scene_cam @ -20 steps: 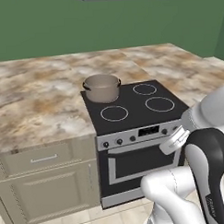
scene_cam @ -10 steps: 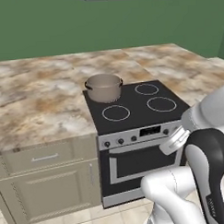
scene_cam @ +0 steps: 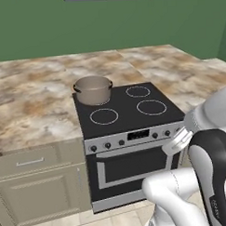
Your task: Move the pot and pan from the stove into the sink.
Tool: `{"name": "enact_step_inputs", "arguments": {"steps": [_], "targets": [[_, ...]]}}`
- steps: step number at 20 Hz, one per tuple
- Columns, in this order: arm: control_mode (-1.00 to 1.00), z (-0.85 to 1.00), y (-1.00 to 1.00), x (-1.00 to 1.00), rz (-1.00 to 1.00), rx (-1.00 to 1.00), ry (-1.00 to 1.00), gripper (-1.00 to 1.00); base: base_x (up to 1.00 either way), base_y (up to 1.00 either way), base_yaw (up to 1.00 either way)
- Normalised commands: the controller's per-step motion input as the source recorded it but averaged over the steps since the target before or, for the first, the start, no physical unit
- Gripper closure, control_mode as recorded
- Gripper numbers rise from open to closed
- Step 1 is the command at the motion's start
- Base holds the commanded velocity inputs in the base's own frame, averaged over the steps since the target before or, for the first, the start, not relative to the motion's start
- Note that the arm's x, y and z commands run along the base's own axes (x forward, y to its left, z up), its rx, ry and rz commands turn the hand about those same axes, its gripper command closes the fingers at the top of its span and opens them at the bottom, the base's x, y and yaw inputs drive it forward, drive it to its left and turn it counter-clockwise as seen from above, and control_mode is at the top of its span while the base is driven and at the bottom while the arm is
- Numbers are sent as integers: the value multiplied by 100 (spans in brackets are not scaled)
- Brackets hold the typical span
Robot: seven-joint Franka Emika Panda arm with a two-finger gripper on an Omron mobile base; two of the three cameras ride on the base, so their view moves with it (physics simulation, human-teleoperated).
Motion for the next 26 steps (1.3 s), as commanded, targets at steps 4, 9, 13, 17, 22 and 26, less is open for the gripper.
{"name": "enact_step_inputs", "arguments": {"steps": [4,9,13,17,22,26], "targets": [[100,0,0,0,0,0,0,-100,19,0,0],[100,0,0,0,0,0,0,-100,67,0,0],[100,0,0,0,0,0,0,-100,83,0,0],[100,0,0,0,0,0,0,-100,83,2,0],[100,0,0,0,0,0,0,-100,40,6,-2],[-100,0,0,4,0,0,0,-100,0,0,0]]}}
